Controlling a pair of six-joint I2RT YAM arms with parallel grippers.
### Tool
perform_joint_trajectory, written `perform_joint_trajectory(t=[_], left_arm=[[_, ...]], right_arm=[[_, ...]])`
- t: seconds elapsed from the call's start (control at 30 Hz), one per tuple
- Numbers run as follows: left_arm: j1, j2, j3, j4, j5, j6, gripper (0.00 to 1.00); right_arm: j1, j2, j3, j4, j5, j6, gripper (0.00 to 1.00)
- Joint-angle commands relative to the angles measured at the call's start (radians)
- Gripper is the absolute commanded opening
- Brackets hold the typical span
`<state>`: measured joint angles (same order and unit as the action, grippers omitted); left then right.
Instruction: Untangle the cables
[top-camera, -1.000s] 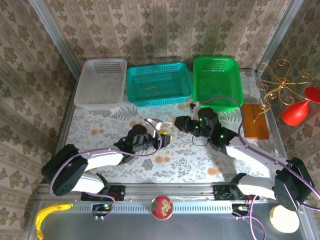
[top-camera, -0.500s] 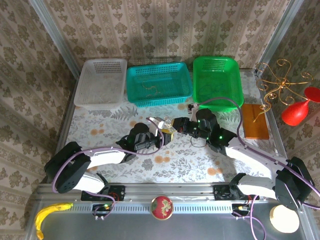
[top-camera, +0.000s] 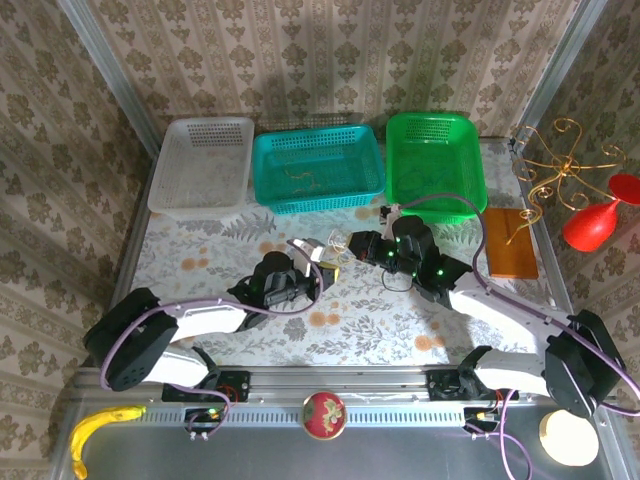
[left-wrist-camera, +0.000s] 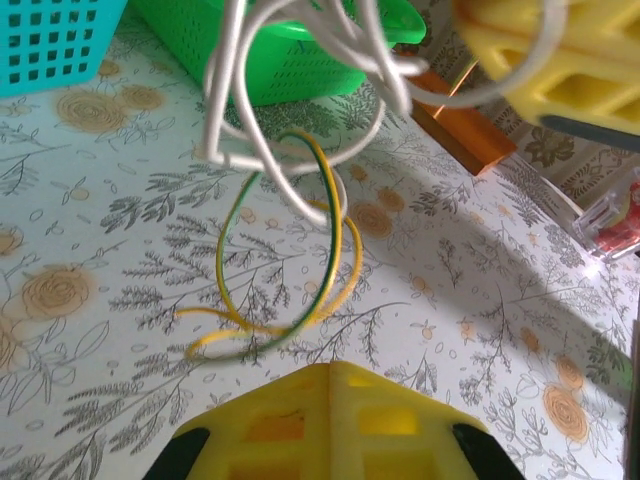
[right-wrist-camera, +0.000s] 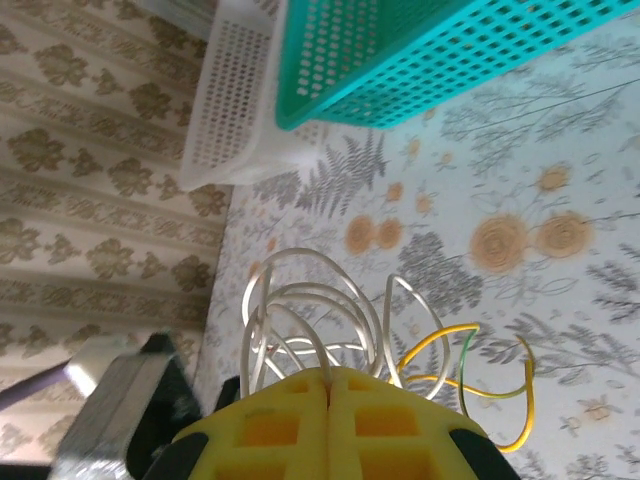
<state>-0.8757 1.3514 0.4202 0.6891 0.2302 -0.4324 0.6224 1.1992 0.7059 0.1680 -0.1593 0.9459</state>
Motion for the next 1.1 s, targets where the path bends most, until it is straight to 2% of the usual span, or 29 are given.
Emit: perform_joint_trajectory(t=[0.0, 0.17, 0.37, 0.4, 0.47, 0.57, 0.77, 0.87, 1.07], left_arm=[[0.006, -0.066, -0.045, 0.034, -0.004, -0.029, 0.0], [0.017, -0.2, -0.086, -0.021, -0.018, -0.044, 0.0], [0.031, -0.327, -0.057, -0.181, -0.03, 0.004, 0.0], [0.032, -0.331, -0.054, -0.201, -0.032, 0.013, 0.07], [0.033, -0.329, -0.06, -0.215, -0.032, 0.023, 0.32], [0.032, -0.31, -0.085, -0.189, -0.031, 0.02, 0.5], [0.02, -0.236, -0.089, -0.158, -0.05, 0.025, 0.66], [0.005, -0.193, -0.054, -0.166, -0.053, 0.045, 0.68], [-0.003, -0.123, 0.018, -0.166, -0.038, 0.075, 0.68]], right_arm=[[-0.03, 0.031, -0.034, 0.023, 0.081, -0.017, 0.0], [-0.06, 0.116, -0.091, 0.053, 0.119, -0.041, 0.0], [-0.062, 0.181, -0.163, 0.158, 0.076, -0.002, 0.0], [-0.063, 0.178, -0.164, 0.164, 0.068, 0.001, 0.0], [-0.061, 0.158, -0.157, 0.151, 0.054, 0.004, 0.0], [-0.058, 0.11, -0.133, 0.109, 0.043, -0.002, 0.0], [-0.041, 0.025, -0.071, 0.031, 0.015, 0.003, 0.0], [-0.028, -0.006, -0.044, 0.005, 0.006, 0.011, 0.0], [0.002, -0.065, 0.002, -0.034, 0.006, 0.024, 0.0]])
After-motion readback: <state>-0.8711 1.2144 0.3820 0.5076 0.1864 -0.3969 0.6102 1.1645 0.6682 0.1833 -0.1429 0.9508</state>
